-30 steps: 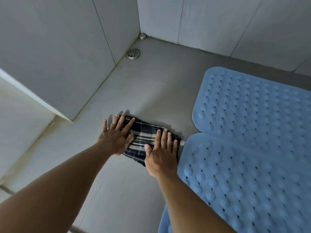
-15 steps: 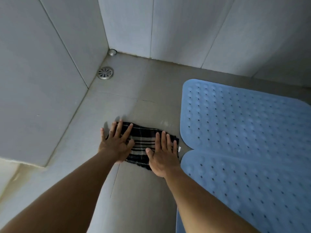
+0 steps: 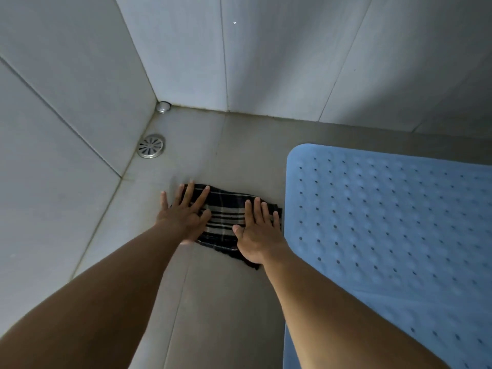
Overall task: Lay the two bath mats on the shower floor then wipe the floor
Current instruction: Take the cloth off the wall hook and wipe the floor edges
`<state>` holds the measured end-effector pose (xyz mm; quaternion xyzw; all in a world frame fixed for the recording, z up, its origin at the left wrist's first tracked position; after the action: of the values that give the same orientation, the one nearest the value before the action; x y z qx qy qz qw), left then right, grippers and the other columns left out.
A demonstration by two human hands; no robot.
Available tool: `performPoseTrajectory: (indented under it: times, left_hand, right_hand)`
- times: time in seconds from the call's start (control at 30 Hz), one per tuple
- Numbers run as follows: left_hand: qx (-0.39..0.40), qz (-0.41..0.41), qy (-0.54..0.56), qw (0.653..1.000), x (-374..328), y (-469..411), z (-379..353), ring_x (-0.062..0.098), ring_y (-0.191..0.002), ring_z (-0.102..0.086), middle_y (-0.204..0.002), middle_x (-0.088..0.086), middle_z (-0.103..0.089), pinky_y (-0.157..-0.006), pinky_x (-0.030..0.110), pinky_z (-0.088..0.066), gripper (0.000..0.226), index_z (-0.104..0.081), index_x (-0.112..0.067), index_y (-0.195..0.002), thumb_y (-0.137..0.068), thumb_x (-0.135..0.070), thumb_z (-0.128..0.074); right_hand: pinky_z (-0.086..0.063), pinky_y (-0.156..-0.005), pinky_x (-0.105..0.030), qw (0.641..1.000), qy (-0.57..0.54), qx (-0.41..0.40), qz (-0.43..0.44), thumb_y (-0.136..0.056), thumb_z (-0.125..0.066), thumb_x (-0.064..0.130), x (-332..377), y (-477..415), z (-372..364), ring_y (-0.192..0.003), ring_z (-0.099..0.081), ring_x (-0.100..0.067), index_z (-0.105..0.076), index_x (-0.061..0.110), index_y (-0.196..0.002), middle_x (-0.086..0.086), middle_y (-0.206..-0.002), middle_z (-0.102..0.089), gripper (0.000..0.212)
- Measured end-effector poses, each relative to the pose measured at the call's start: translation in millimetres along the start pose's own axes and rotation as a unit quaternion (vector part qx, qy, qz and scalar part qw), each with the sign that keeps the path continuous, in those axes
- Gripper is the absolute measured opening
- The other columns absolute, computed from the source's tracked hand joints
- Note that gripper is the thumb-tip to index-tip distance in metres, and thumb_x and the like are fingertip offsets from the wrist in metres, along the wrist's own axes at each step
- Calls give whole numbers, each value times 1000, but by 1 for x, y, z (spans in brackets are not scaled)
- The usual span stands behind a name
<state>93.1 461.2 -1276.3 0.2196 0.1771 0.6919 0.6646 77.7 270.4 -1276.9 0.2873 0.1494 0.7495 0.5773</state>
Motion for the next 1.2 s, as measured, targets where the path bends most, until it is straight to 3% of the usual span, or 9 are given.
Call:
performPoseTrajectory:
  times: [0.23, 0.37, 0.57, 0.77, 0.93, 1.03, 1.1, 1.2]
  left_hand:
    - [16, -8, -26, 1000, -5, -53, 37, 31, -148, 29, -160, 4, 33, -118, 62, 10, 63, 8, -35, -157, -99, -53, -10]
    - [42, 6, -25, 999, -5, -64, 52, 27, -149, 26, -160, 4, 32, -118, 59, 13, 64, 16, -38, -155, -101, -53, -13]
    - [-14, -10, 12, 1000, -10, -106, 82, 24, -151, 21, -162, 5, 27, -121, 52, 10, 64, 22, -34, -153, -102, -53, -10]
    - [-46, -39, 12, 998, -17, -157, 111, 26, -152, 15, -165, 6, 21, -121, 55, 8, 59, 18, -32, -155, -104, -46, -6]
    - [-94, -53, -13, 994, -17, -189, 134, 29, -153, -2, -167, 8, 3, -120, 59, -1, 60, 5, -33, -159, -104, -47, -14]
    - [-129, -45, -45, 990, -20, -201, 147, 34, -145, -24, -162, 12, -21, -114, 56, -21, 60, -8, -33, -159, -102, -50, -18]
    - [-173, -40, -62, 982, -22, -204, 155, 36, -130, -39, -148, 13, -41, -105, 51, -32, 59, -21, -32, -156, -100, -50, -26]
    - [-213, -22, 21, 976, -23, -207, 165, 34, -120, -49, -128, 12, -60, -98, 46, -35, 57, -38, -24, -147, -94, -44, -46]
  right_hand:
    - [12, -122, -44, 999, 7, 39, 10, -108, -22, 38, -14, -51, 52, -150, 26, -23, 23, 16, -155, -7, -161, 31, 69]
    - [8, -123, -45, 998, 33, 55, -7, -107, -25, 39, -11, -59, 62, -151, 23, -24, 23, 15, -155, -7, -162, 29, 72]
    - [8, -123, -44, 999, 20, -25, 1, -108, -19, 37, -27, -103, 90, -152, 18, -22, 15, 16, -158, -6, -165, 22, 64]
    - [4, -124, -43, 997, 41, -59, 2, -109, -20, 31, -47, -150, 126, -154, 11, -23, 10, 14, -159, -7, -167, 15, 61]
    - [0, -124, -42, 996, 39, -77, 10, -107, -28, 28, -60, -182, 151, -154, 6, -25, 4, 16, -160, -9, -168, 9, 63]
    - [-3, -124, -40, 996, 33, -87, -3, -106, -33, 27, -67, -195, 164, -153, 2, -30, -3, 20, -161, -15, -167, 6, 63]
    - [-14, -122, -41, 991, 20, -130, -11, -101, -45, 24, -69, -197, 175, -151, -12, -32, -16, 22, -160, -15, -166, -9, 66]
    - [-27, -110, -42, 977, 17, -205, -53, -90, -60, 21, -75, -195, 188, -135, -34, -33, -34, 18, -149, -10, -149, -41, 65]
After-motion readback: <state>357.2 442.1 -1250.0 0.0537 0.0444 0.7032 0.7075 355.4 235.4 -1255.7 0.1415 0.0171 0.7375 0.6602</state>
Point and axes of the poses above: each hand's wrist, its own y-axis away from the middle knuckle, its own z-axis out of the back of the hand, x = y × z, the point moved 5 cm from there along -y, towards the middle knuckle
